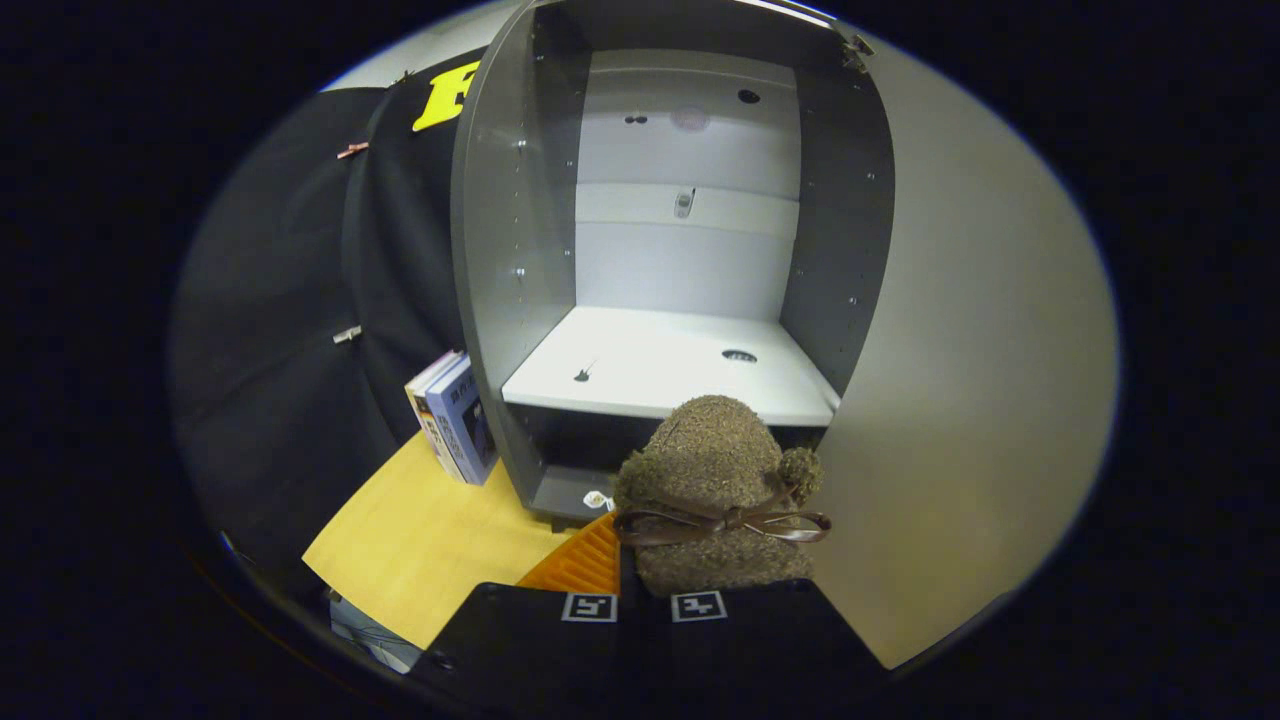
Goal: Open the shoe cabinet door, grab the shoes and put them into the shoe cabinet, then close the shoe cabinet door.
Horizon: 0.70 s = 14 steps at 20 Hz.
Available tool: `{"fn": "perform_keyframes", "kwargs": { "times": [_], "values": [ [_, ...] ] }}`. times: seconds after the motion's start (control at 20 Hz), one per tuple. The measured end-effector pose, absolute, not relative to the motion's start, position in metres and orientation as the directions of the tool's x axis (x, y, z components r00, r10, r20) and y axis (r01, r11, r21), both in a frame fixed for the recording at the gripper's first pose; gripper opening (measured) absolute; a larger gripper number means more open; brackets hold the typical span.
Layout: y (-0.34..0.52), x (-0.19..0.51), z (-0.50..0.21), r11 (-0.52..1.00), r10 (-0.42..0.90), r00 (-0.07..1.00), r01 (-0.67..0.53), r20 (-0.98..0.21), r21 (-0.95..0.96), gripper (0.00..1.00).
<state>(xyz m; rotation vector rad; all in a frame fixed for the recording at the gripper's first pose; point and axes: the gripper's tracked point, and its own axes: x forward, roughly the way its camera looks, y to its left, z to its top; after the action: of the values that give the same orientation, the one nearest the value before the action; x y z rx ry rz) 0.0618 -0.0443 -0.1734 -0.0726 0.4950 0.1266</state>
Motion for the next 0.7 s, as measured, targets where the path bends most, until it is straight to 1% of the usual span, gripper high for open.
{"fn": "perform_keyframes", "kwargs": {
  "times": [0.15, 0.35, 0.7],
  "values": [
    [-0.049, 0.089, -0.15, 0.99, 0.091, 0.885, -0.13, -0.456, -0.056, 0.05],
    [-0.045, 0.131, -0.127, 0.995, 0.073, 0.899, -0.094, -0.432, -0.028, 0.05],
    [-0.037, 0.227, -0.098, 0.999, 0.029, 0.911, -0.038, -0.412, -0.014, 0.05]
  ]
}}
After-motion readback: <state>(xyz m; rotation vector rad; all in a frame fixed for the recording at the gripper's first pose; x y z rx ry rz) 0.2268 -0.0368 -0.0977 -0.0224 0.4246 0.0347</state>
